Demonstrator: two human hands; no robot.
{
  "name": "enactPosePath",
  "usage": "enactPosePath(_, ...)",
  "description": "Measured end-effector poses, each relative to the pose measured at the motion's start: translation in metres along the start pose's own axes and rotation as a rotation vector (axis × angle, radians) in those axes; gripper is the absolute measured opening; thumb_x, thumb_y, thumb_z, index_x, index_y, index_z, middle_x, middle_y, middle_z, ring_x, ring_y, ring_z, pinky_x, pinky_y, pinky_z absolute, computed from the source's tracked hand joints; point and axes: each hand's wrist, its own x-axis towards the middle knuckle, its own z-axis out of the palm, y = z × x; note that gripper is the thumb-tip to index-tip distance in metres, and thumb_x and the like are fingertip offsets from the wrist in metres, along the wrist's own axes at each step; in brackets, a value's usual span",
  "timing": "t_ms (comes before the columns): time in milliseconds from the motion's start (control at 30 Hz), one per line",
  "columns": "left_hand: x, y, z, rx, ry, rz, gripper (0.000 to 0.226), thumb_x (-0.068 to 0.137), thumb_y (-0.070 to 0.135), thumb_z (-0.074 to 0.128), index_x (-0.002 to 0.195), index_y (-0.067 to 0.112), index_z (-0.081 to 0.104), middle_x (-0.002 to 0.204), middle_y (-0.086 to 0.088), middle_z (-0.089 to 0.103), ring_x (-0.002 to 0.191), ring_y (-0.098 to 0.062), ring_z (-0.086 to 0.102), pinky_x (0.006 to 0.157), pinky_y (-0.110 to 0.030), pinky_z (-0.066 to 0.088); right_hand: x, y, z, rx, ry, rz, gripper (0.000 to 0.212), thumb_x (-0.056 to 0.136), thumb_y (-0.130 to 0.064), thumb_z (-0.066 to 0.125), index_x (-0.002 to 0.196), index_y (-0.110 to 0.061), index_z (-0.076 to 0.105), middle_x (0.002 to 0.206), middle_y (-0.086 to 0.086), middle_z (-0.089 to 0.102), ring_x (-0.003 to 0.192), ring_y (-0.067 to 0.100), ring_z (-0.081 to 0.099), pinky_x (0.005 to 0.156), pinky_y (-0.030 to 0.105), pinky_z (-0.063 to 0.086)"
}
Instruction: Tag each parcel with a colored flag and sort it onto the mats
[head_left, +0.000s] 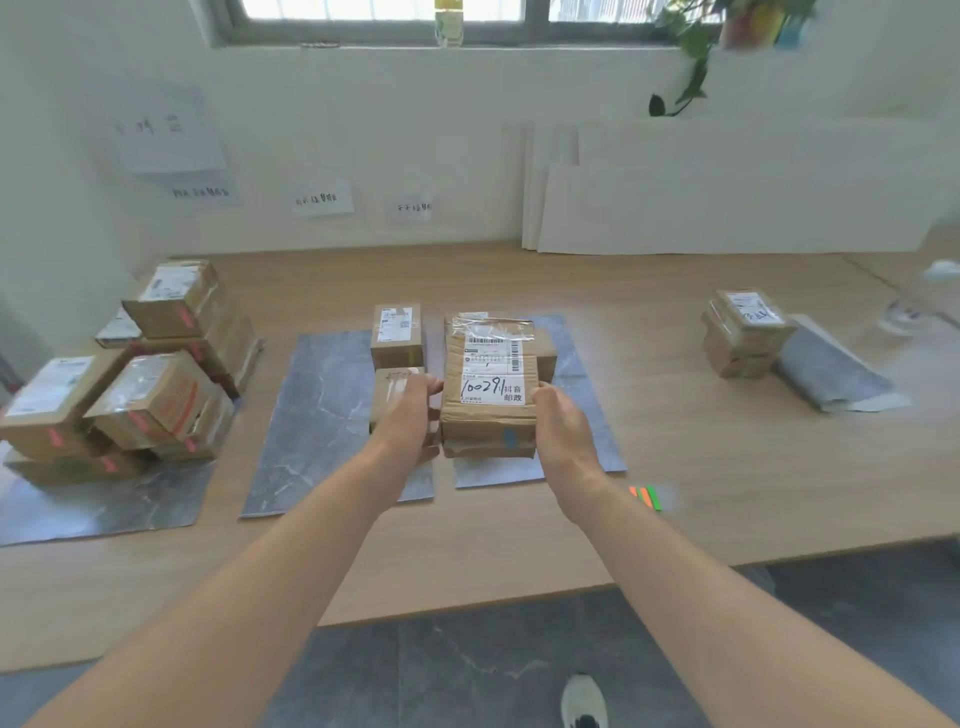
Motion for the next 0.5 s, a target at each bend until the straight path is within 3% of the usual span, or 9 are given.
enactPosePath(67, 0.019, -0.001, 0.024, 0.005, -0.002, 0.005, 0.032, 0.099, 0.044, 0.039, 0.104, 0.030, 0.068, 0.093, -0.001, 0.066, 0.079, -0.020, 0.059, 0.086, -0.038, 0.051, 0.025, 0.007, -0.016, 0.000, 0.015, 0.016, 0.037, 0.092, -0.037, 0.039, 0.103, -0.023, 0.071, 0.098, -0.008, 0.075, 0.097, 0.019, 0.066, 0.084, 0.037, 0.052)
enactPosePath(200, 0.056, -0.006, 0.075, 0.017, 0.024, -0.010, 0.031, 0.102, 0.039, 0.040, 0.089, 0.032, 0.068, 0.074, 0.006, 0.064, 0.073, -0.016, 0.053, 0.069, -0.031, 0.044, 0.079, 0.029, -0.046, -0.010, -0.014, 0.047, 0.045, 0.083, -0.048, 0.037, 0.105, -0.031, 0.072, 0.111, -0.006, 0.072, 0.107, 0.018, 0.065, 0.097, 0.044, 0.054)
enactPosePath(300, 0.084, -0.012, 0.111, 0.048, 0.026, -0.049, 0.034, 0.102, 0.040, 0.038, 0.088, 0.034, 0.068, 0.063, 0.014, 0.068, 0.073, -0.015, 0.054, 0.078, -0.033, 0.043, 0.120, 0.051, -0.070, -0.031, -0.025, 0.093, 0.044, 0.082, -0.053, 0.038, 0.108, -0.038, 0.070, 0.120, -0.004, 0.067, 0.112, 0.013, 0.062, 0.101, 0.043, 0.050)
enactPosePath(500, 0.143, -0.035, 0.159, 0.145, -0.002, -0.174, 0.039, 0.100, 0.052, 0.033, 0.110, 0.033, 0.066, 0.113, 0.000, 0.070, 0.103, -0.022, 0.062, 0.081, -0.033, 0.042, 0.187, 0.081, -0.106, -0.024, -0.071, 0.206, 0.047, 0.080, -0.054, 0.039, 0.095, -0.022, 0.070, 0.106, 0.004, 0.071, 0.098, 0.019, 0.064, 0.097, 0.044, 0.050)
